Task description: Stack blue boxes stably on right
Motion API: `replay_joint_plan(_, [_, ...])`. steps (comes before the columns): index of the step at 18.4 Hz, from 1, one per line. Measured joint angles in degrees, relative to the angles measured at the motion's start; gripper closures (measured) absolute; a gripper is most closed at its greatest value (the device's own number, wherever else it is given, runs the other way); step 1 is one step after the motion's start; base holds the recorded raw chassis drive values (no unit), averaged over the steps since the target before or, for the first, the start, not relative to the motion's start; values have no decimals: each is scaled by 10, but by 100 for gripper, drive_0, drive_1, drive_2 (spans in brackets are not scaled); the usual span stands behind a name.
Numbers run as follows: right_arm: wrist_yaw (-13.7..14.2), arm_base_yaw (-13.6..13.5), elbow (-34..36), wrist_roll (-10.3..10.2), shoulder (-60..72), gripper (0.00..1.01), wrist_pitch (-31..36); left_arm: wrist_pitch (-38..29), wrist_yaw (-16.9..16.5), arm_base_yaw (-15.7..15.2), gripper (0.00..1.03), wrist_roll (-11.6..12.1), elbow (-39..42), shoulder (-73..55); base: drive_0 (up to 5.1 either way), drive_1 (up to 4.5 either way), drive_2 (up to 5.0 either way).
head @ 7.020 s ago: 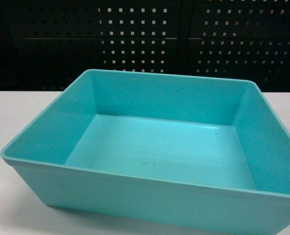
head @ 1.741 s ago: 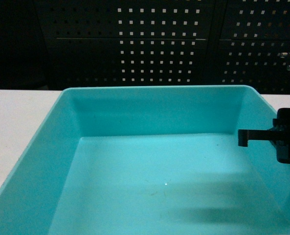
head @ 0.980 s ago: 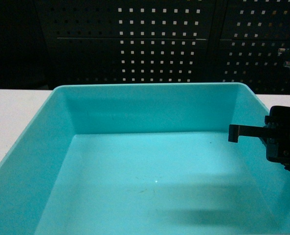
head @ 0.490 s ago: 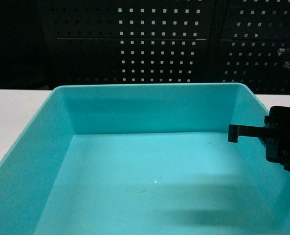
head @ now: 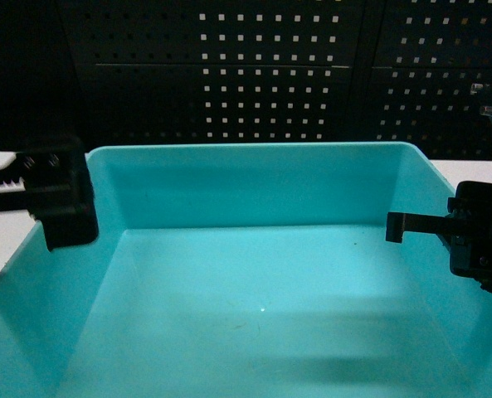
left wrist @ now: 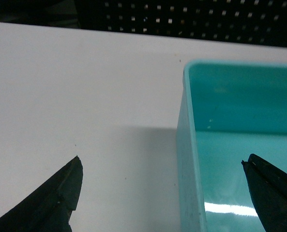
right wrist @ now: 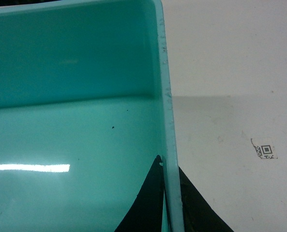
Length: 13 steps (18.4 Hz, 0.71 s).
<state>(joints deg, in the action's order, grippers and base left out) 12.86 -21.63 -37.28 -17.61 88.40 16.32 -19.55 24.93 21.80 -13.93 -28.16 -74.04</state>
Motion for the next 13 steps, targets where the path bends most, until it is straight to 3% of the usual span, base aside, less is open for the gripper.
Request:
replay_joint_plan(2, [0,0,0,0,0,99,0,-14,12,11,5,21,2,-13,0,0,0])
replay_joint_plan(4, [-1,0,0,-2,0,99,0,-42,25,15,5,59,29,-19,0,0,0])
replay_joint_plan(7, [-1,0,1,-4,0,99,-1,-72,-8,-21,5,114,58,-49,0,0,0])
replay_joint_plan(10, [-1,0,2,-8,1,99,-1,-44,-54,-54,5,118,38,-57,0,0,0])
replay_joint_plan(13, [0,0,3,-8,2,99,-1,7,-95,-68,9,99,14,-59,0,0,0])
